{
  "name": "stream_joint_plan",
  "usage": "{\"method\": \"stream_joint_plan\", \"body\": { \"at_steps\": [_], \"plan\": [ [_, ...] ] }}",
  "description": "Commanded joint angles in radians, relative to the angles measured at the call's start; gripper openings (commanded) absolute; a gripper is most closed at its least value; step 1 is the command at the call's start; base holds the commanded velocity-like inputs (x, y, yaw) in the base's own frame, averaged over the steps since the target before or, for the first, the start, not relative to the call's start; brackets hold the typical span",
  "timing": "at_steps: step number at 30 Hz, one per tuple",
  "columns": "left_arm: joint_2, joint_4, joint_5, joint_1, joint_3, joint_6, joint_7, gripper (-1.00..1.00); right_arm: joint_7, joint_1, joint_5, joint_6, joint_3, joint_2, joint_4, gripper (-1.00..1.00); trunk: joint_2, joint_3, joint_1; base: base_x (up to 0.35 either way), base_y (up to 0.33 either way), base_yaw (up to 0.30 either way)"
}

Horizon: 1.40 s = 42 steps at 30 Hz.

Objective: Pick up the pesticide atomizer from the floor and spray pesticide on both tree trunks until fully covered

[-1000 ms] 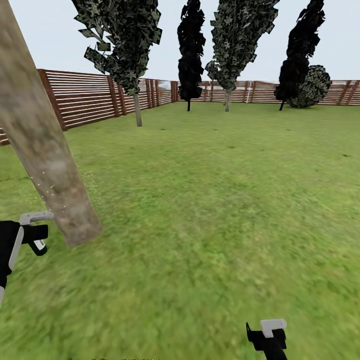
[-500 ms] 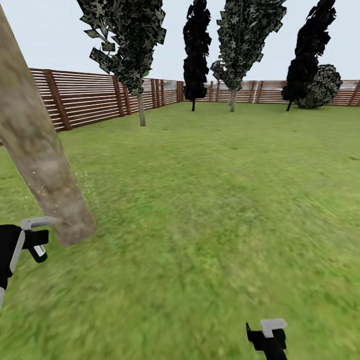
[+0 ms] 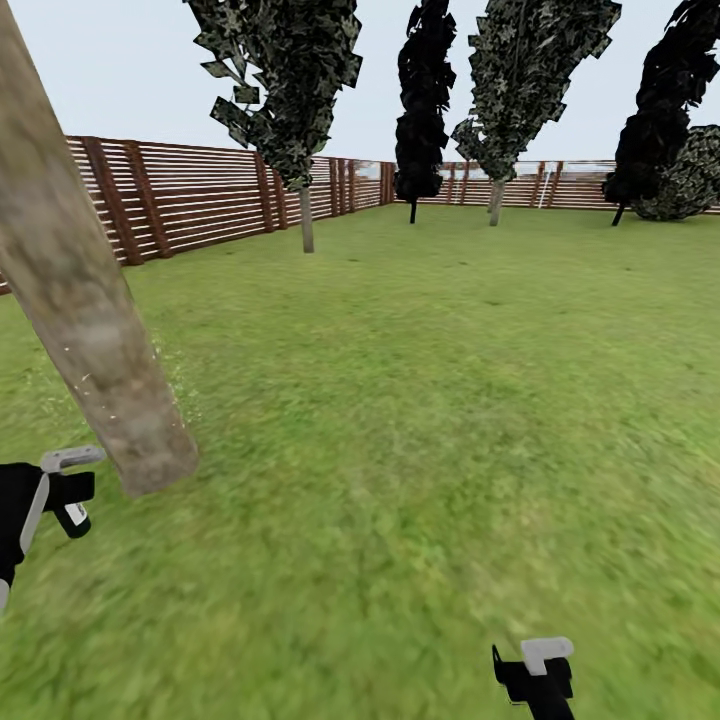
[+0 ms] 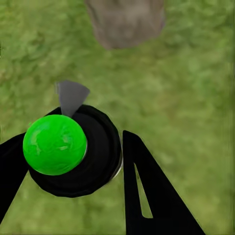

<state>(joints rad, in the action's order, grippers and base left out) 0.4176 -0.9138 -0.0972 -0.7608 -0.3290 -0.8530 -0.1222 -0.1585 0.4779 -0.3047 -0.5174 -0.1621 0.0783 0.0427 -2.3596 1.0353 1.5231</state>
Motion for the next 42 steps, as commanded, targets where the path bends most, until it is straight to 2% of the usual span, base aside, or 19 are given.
{"method": "stream_joint_plan", "body": {
  "at_steps": [1,4,12,15,20,22,24,25,26,27,28,30,35,36,38,39,42],
  "plan": [
    [0.000,-0.002,-0.016,0.004,-0.002,-0.003,-0.001,-1.00,-0.004,0.001,-0.011,-0.003,-0.007,0.000,-0.001,1.00,0.000,0.001,0.000,0.246,-0.175,0.001],
    [-0.002,-0.002,-0.022,0.010,-0.001,0.000,0.034,-1.00,-0.004,0.001,-0.011,-0.003,-0.008,0.003,-0.001,1.00,0.000,0.001,0.000,0.274,-0.148,0.000],
    [-0.002,0.002,-0.022,0.012,-0.002,0.000,0.036,-1.00,-0.004,0.001,-0.010,-0.003,-0.007,0.002,-0.001,1.00,0.000,0.001,0.000,0.286,-0.134,0.000],
    [-0.001,0.057,-0.024,0.012,-0.003,0.004,0.036,-1.00,-0.004,0.001,-0.010,-0.003,-0.007,0.000,-0.001,1.00,0.000,0.001,0.000,0.281,-0.158,0.084],
    [0.003,0.073,-0.028,0.013,-0.004,0.005,0.036,-1.00,-0.004,0.001,-0.010,-0.003,-0.007,0.000,-0.001,1.00,0.000,0.001,0.000,0.261,-0.152,0.257],
    [0.006,0.082,-0.029,0.035,-0.006,0.007,0.037,-1.00,-0.004,0.001,-0.010,-0.003,-0.007,0.000,-0.001,1.00,0.000,0.001,0.000,0.059,-0.033,0.100],
    [0.018,0.084,-0.029,0.080,-0.009,0.080,0.036,-1.00,-0.004,0.001,-0.010,-0.003,-0.007,0.000,-0.001,1.00,0.000,0.001,0.000,0.012,-0.006,0.020],
    [0.016,0.089,-0.027,0.099,0.000,0.125,0.036,-1.00,-0.004,0.001,-0.010,-0.003,-0.007,0.000,-0.001,1.00,0.000,0.001,0.000,0.001,-0.001,0.002],
    [0.004,0.102,-0.025,0.098,0.001,0.131,0.037,-1.00,-0.004,0.001,-0.010,-0.003,-0.007,0.000,0.000,1.00,0.000,0.001,0.000,0.000,0.000,0.000],
    [-0.036,0.111,-0.026,0.092,0.002,0.133,0.039,-1.00,-0.004,0.001,-0.010,-0.003,-0.007,0.000,0.000,1.00,0.000,0.001,0.000,0.000,0.000,0.000],
    [-0.053,0.112,-0.027,0.091,0.002,0.133,0.039,-1.00,-0.004,0.001,-0.010,-0.003,-0.007,0.000,0.000,1.00,0.000,0.001,0.000,0.000,0.000,0.000],
    [-0.066,0.113,-0.028,0.095,0.003,0.135,0.039,-1.00,-0.004,0.001,-0.010,-0.003,-0.007,0.000,0.000,1.00,0.000,0.001,0.000,0.000,0.000,0.096],
    [-0.072,0.112,-0.026,0.101,0.001,0.142,0.037,-1.00,-0.004,0.001,-0.010,-0.003,-0.007,0.000,-0.001,1.00,0.000,0.001,0.000,0.000,0.000,0.246],
    [-0.080,0.112,-0.023,0.101,0.001,0.150,0.038,-1.00,-0.004,0.001,-0.010,-0.003,-0.007,0.000,-0.001,1.00,0.000,0.001,0.000,0.000,0.000,0.274],
    [-0.126,0.107,-0.026,0.101,0.003,0.166,0.038,-1.00,-0.004,0.001,-0.010,-0.003,-0.007,0.000,-0.001,1.00,0.000,0.001,0.000,0.000,0.000,0.276],
    [-0.136,0.103,-0.026,0.100,0.001,0.168,0.038,-1.00,-0.004,0.001,-0.010,-0.003,-0.007,0.000,-0.001,1.00,0.000,0.001,0.000,0.000,0.000,0.276],
    [-0.136,0.099,-0.027,0.101,-0.007,0.170,0.038,-1.00,-0.004,0.001,-0.010,-0.003,-0.007,0.000,-0.001,1.00,0.000,0.001,0.000,0.000,0.000,0.276]
  ]
}}
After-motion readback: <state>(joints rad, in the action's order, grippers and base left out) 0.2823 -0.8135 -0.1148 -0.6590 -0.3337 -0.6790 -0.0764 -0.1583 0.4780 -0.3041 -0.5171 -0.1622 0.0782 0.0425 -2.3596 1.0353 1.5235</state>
